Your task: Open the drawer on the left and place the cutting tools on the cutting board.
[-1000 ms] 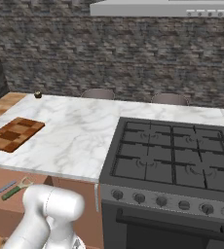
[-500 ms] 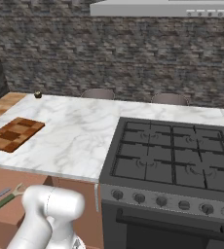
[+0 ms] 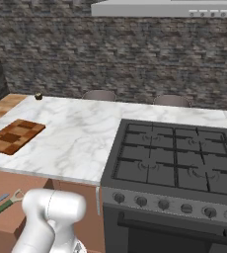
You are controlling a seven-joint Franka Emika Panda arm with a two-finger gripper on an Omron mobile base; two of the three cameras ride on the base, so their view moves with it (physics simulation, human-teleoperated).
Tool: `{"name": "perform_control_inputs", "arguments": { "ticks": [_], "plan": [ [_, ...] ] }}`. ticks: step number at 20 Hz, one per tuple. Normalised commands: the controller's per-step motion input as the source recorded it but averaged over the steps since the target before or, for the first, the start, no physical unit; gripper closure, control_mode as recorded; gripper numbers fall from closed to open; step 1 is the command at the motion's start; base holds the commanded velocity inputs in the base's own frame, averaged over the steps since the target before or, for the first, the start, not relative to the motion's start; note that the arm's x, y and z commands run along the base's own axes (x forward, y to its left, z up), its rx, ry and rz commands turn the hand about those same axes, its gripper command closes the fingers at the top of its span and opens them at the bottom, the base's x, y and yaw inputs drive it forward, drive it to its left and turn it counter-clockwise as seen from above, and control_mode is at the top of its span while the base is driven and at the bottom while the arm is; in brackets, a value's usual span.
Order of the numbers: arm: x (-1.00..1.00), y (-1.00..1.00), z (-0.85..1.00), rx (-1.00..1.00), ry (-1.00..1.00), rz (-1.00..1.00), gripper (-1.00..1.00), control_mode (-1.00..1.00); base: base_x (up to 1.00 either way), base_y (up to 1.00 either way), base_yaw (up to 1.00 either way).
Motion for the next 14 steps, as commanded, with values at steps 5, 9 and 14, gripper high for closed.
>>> {"name": "perform_control_inputs", "arguments": {
  "ticks": [5, 9, 14],
  "plan": [
    [-0.79, 0.00, 0.21, 0.00, -0.11, -0.02, -1.00, -1.00, 0.00, 0.00, 0.00],
    [-0.66, 0.00, 0.23, 0.00, -0.05, 0.00, -1.00, -1.00, 0.00, 0.00, 0.00],
    [-0.45, 0.00, 0.27, 0.00, -0.01, -0.01, -1.00, -1.00, 0.00, 0.00, 0.00]
  ]
}}
